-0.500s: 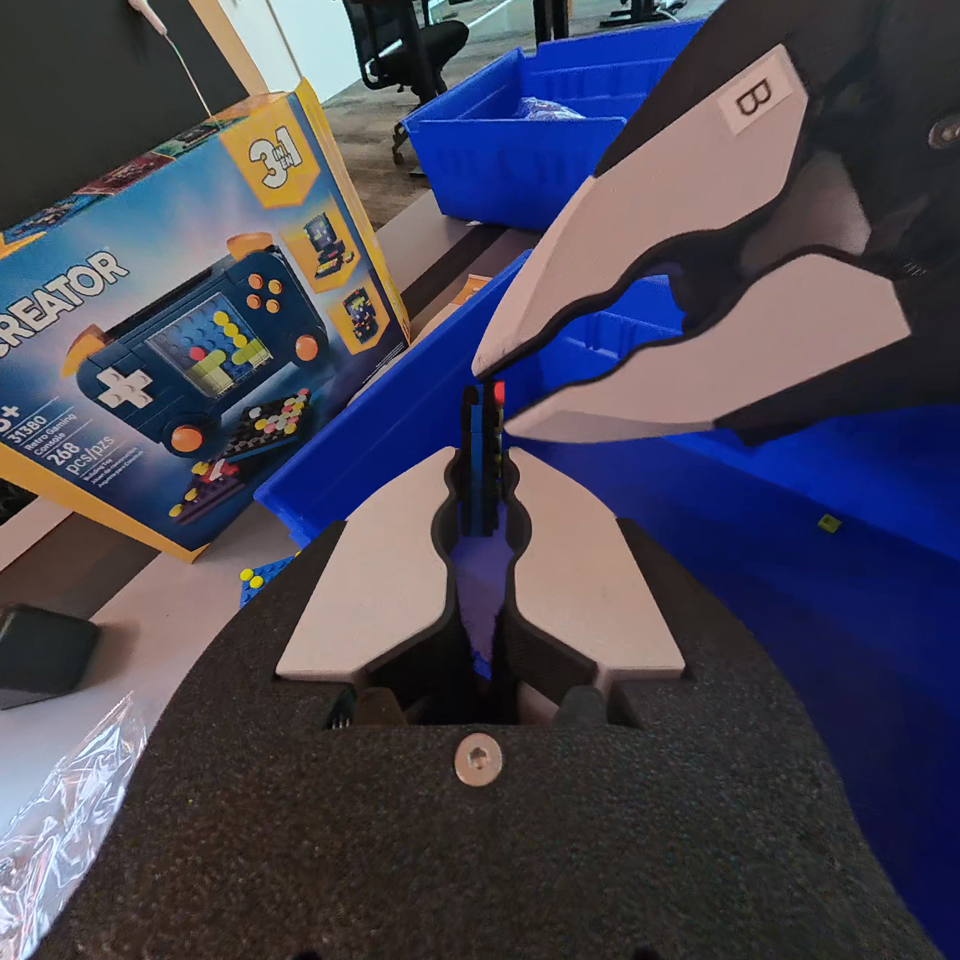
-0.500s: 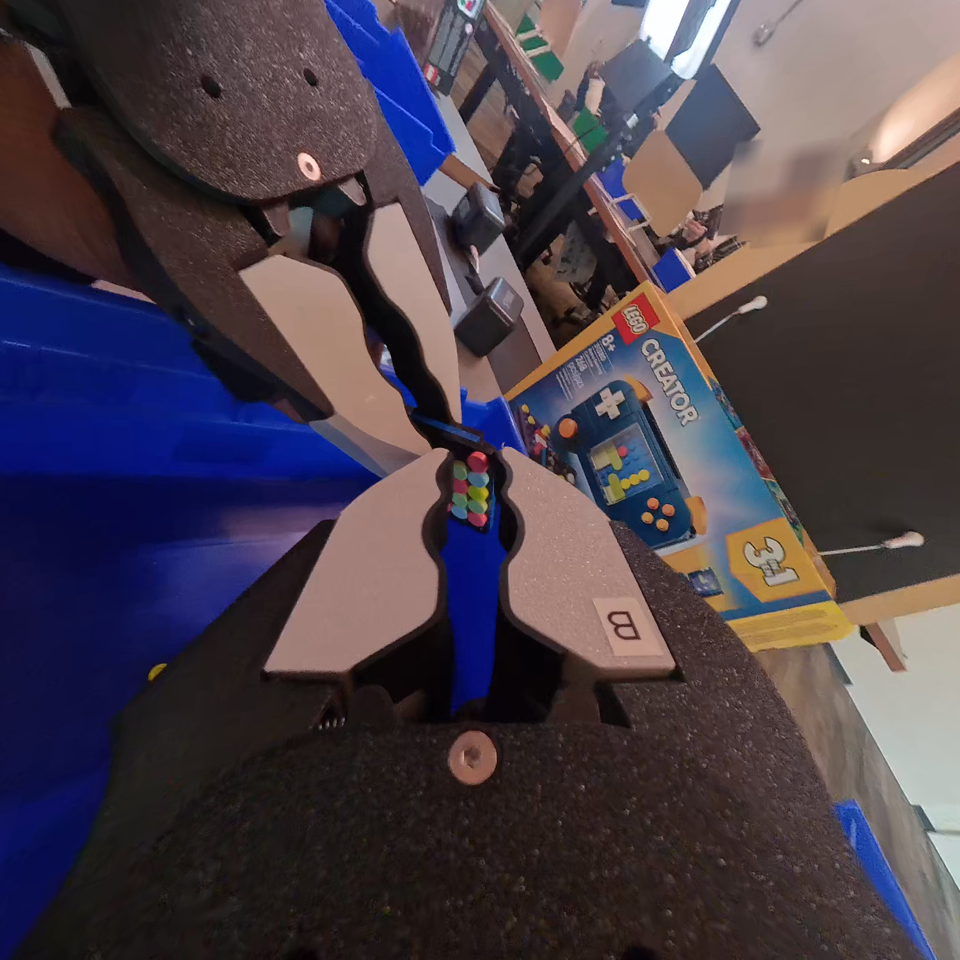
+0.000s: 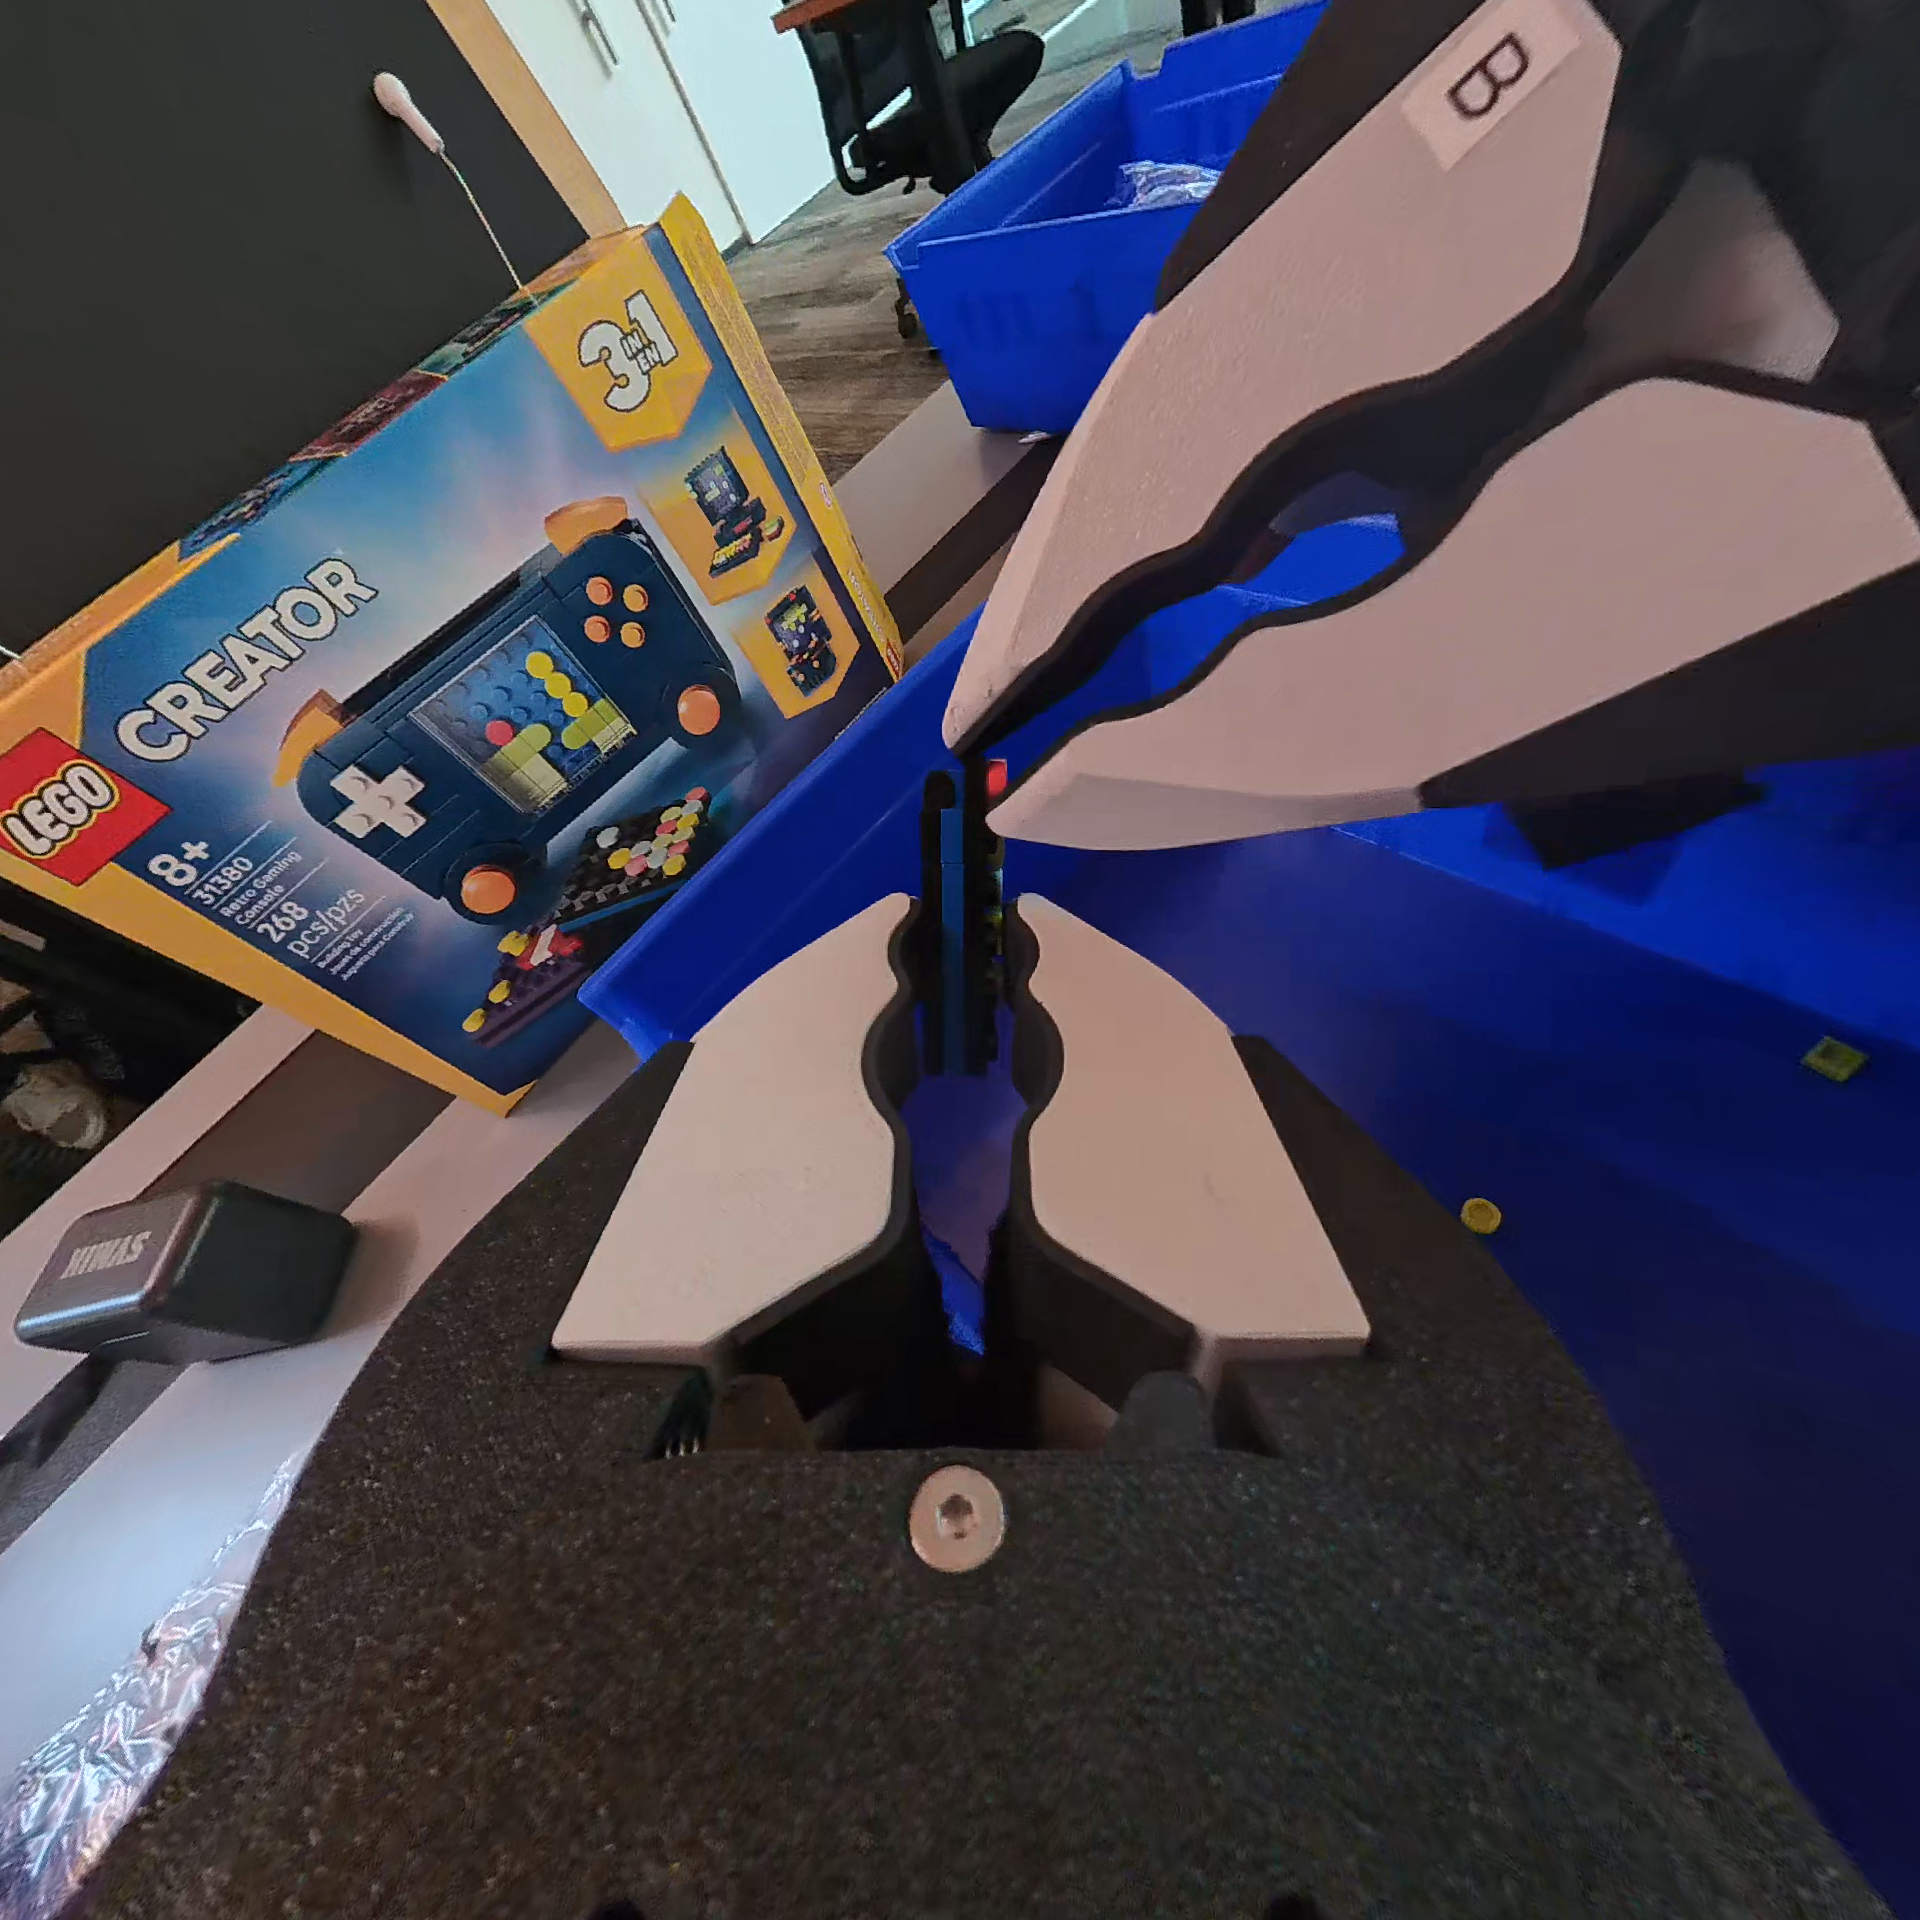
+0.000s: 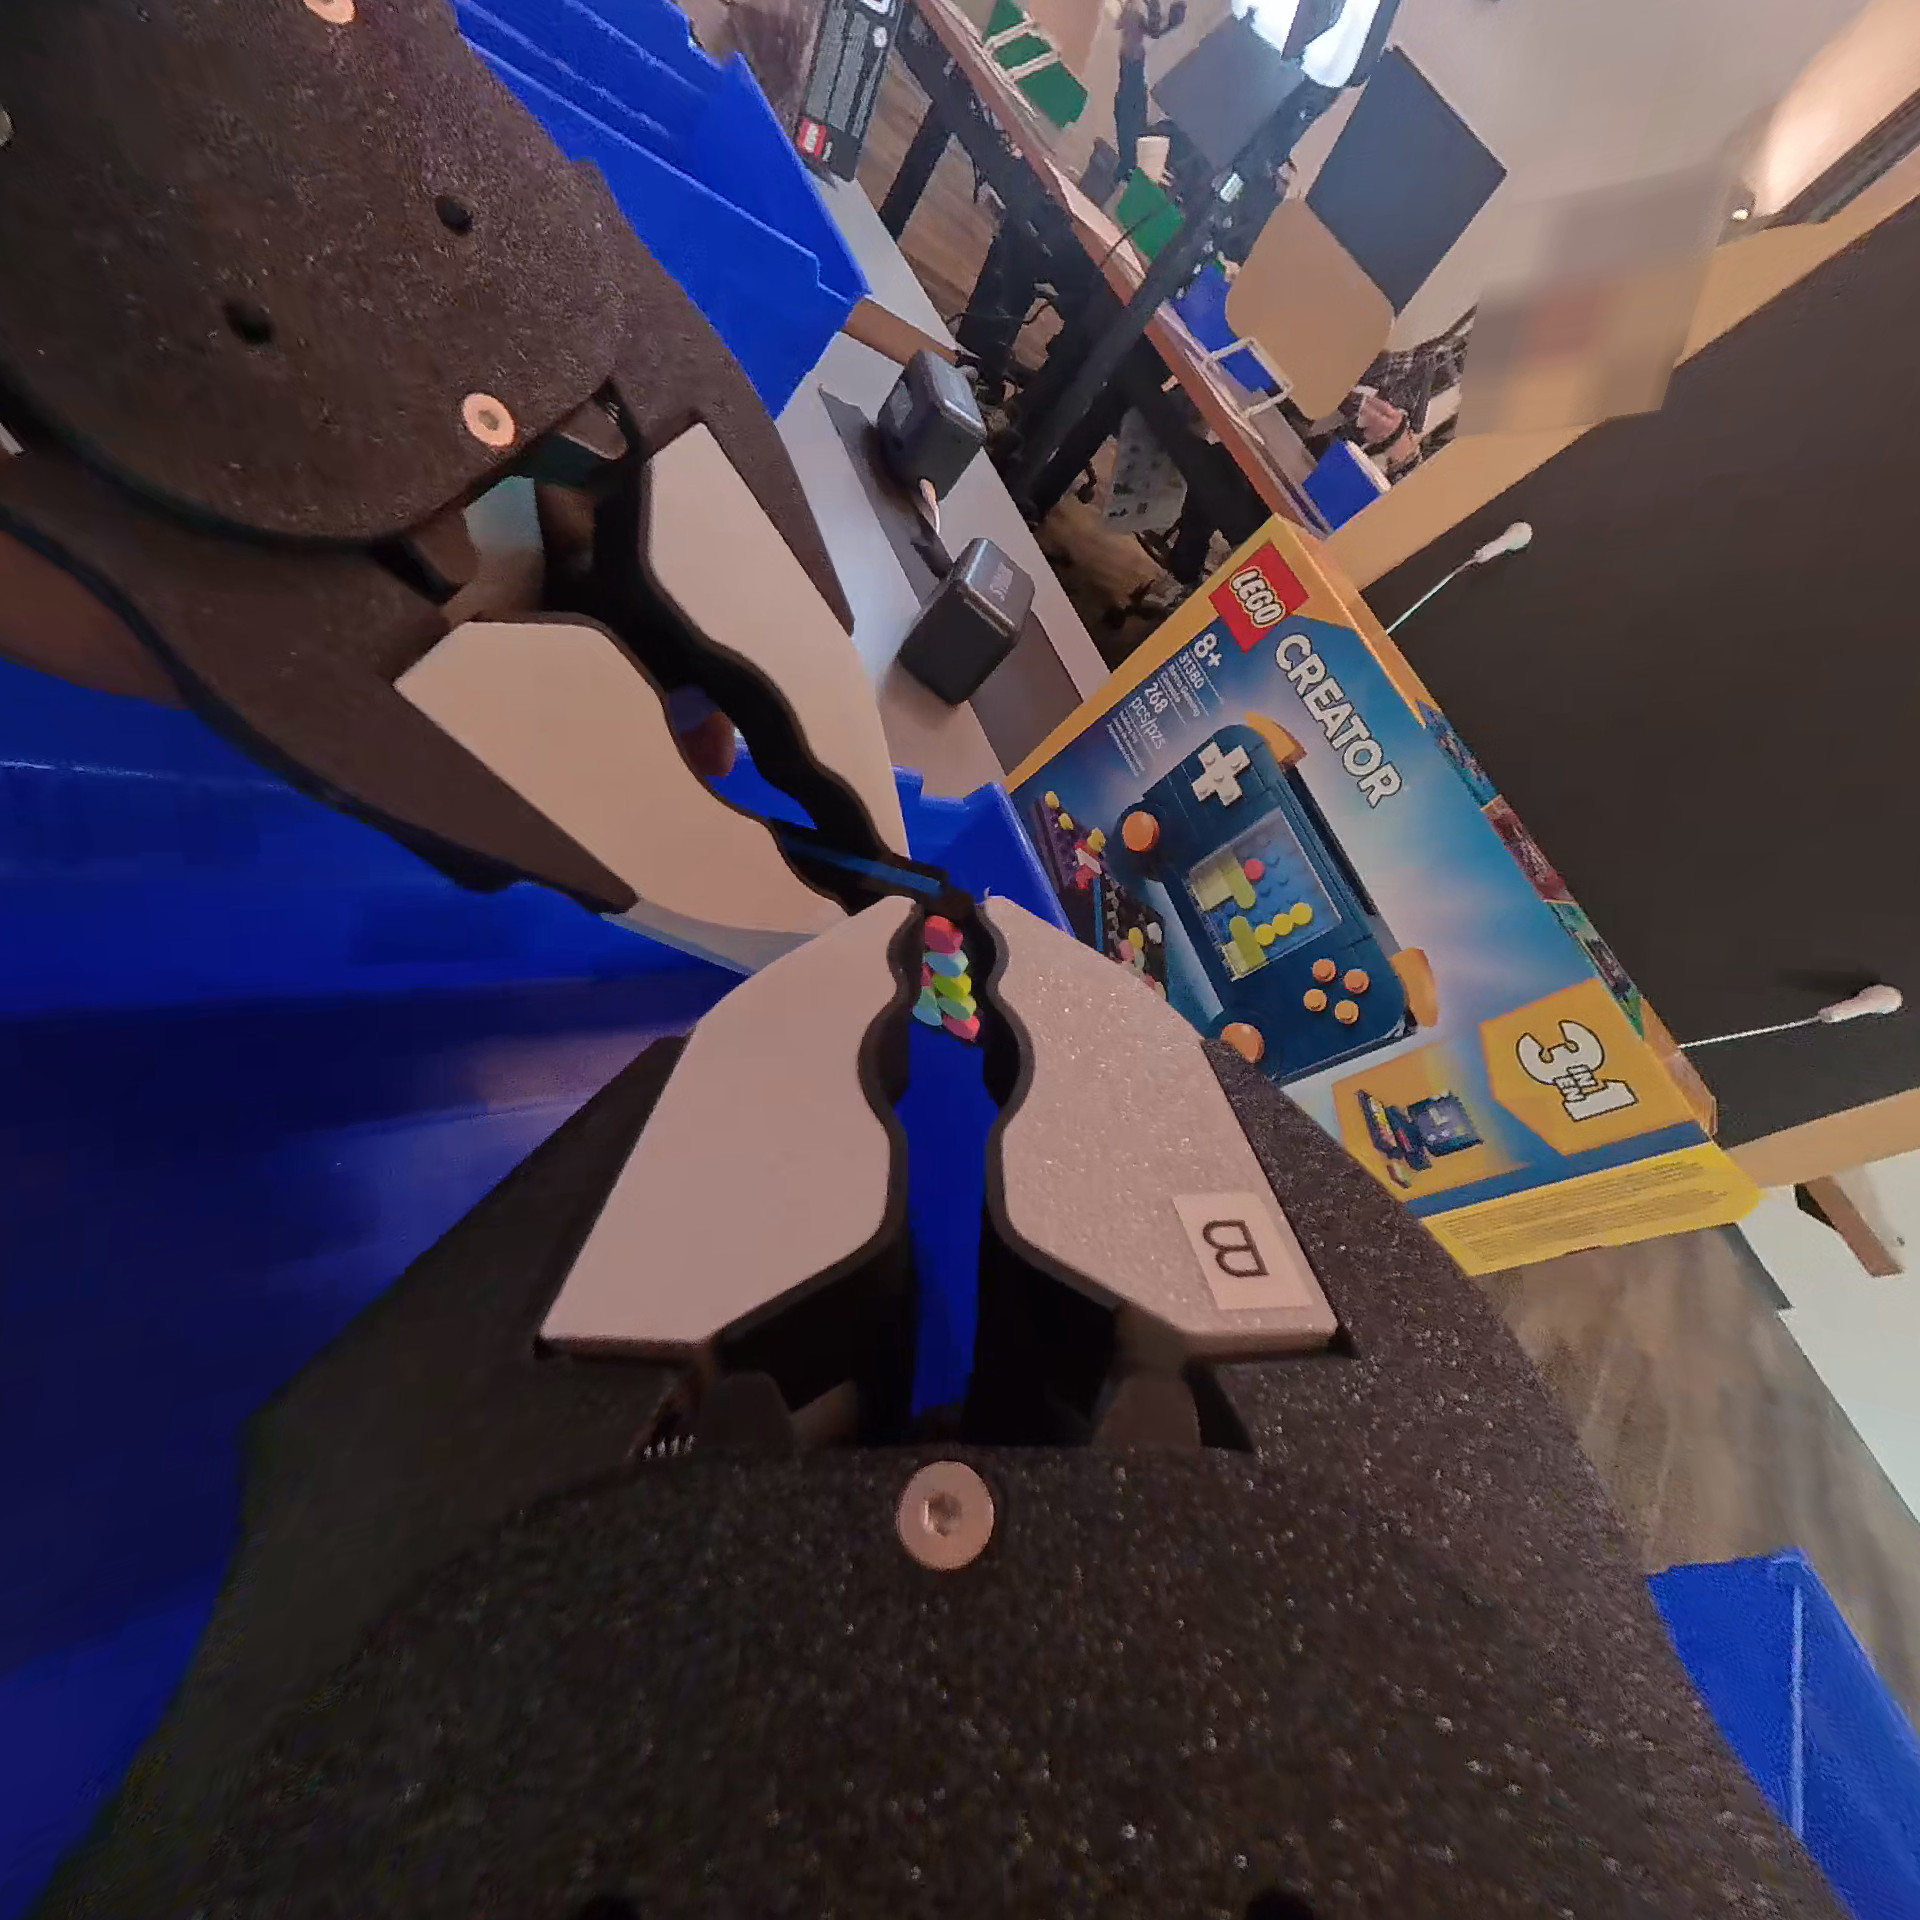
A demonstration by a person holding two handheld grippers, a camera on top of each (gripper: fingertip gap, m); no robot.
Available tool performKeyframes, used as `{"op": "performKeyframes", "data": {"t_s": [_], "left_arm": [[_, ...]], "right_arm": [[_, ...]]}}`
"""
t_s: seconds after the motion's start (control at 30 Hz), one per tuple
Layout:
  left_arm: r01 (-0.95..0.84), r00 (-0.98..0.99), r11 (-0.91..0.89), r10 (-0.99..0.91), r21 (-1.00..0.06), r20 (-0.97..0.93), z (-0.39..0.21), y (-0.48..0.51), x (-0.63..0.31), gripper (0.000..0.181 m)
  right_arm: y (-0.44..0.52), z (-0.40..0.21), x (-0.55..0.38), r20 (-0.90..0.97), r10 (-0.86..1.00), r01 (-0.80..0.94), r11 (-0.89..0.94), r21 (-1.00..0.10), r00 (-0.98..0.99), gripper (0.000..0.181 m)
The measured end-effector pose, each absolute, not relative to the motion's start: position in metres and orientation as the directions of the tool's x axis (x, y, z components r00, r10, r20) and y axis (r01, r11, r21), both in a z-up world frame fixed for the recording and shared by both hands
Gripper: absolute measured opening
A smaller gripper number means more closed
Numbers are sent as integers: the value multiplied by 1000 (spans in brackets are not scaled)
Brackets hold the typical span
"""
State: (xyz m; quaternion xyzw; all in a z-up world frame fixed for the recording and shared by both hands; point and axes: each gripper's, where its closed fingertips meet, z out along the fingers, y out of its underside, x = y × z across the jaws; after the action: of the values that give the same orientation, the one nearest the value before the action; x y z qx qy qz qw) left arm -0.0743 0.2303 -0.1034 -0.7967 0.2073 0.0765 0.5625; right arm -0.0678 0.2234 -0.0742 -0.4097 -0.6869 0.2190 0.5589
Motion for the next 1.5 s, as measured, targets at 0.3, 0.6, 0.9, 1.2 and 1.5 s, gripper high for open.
{"op": "performKeyframes", "data": {"t_s": [0.3,0.6,0.9,1.2,1.5], "left_arm": [[-448,891,-240,-197,-861,-409,-95,230,-76,13],[-506,862,-210,-165,-837,-479,-88,230,-77,12],[-712,701,-154,-98,-685,-707,-74,227,-73,12],[-745,662,-224,-137,-628,-737,-86,229,-80,12],[-576,817,-212,-183,-790,-547,-87,230,-81,12]], "right_arm": [[232,-77,-67,530,848,381,486,-786,12,8],[233,-73,-65,473,880,375,426,-823,39,12],[228,-67,-62,374,927,347,347,-872,13,8],[230,-80,-63,757,653,480,676,-559,-38,0],[222,-70,-64,486,871,298,482,-824,-65,4]]}}
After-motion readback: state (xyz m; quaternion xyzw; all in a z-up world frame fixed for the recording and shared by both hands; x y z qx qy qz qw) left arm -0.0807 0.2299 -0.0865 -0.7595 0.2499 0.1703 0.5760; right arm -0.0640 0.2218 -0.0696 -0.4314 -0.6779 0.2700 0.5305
